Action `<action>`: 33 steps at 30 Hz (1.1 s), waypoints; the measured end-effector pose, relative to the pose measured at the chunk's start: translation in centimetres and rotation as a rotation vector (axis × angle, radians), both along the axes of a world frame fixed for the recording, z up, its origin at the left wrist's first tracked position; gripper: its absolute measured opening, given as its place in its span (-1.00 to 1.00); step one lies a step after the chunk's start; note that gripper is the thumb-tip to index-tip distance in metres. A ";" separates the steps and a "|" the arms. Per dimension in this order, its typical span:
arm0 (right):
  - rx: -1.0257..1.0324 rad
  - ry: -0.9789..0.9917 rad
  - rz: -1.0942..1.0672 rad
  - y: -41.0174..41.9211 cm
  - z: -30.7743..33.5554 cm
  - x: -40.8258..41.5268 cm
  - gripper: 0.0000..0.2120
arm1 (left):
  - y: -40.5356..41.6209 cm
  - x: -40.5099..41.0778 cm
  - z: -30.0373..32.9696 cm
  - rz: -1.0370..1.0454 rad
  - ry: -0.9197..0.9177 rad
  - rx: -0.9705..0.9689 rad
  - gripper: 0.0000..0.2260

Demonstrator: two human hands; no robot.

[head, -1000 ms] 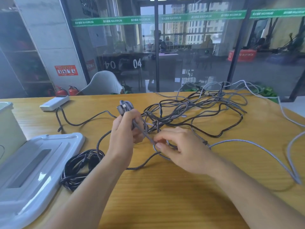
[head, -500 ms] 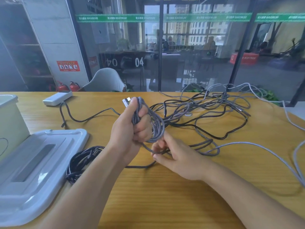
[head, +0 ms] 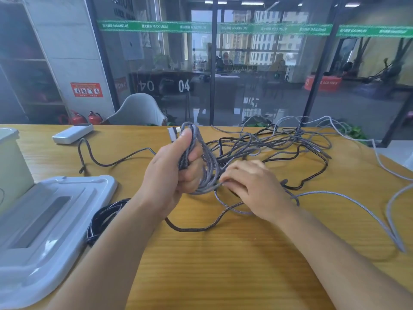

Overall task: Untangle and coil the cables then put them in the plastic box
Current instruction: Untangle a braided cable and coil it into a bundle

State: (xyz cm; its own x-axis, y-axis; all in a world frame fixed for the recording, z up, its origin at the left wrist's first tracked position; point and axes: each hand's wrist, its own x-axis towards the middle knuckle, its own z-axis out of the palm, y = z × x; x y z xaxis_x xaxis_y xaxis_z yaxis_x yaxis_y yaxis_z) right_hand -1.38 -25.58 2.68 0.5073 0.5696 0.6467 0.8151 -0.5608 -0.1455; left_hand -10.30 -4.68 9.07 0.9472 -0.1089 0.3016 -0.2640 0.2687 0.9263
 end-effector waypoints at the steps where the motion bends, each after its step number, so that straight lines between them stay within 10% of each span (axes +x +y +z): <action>1: 0.088 -0.107 -0.016 0.0 0.4 -0.1 -0.87 | 0.1 0.0 0.0 0.030 -0.029 0.028 -0.59; 8: 0.182 -0.289 -0.104 -0.2 1.6 0.0 -0.84 | 0.8 0.1 0.4 0.117 -0.058 -0.141 -0.56; 17: 0.340 -0.361 -0.287 -1.8 2.3 0.3 -0.91 | 0.0 0.4 -0.3 0.158 -0.143 0.123 -0.61; 25: 0.316 -0.024 -0.469 -3.5 2.3 1.6 -0.80 | -0.6 0.5 -0.8 0.280 -0.201 0.382 -0.48; 33: 0.098 0.482 -0.186 -3.6 0.9 1.4 -0.66 | -0.5 0.9 -1.2 0.316 -0.119 0.407 -0.50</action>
State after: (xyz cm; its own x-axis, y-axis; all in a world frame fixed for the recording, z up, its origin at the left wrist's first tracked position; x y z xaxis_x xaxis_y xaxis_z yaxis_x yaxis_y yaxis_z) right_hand 0.06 -29.21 3.62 0.8474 0.3898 0.3604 0.5302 -0.6546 -0.5388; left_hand -9.44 -5.17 7.90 0.9145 0.0459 0.4020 -0.3838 -0.2160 0.8978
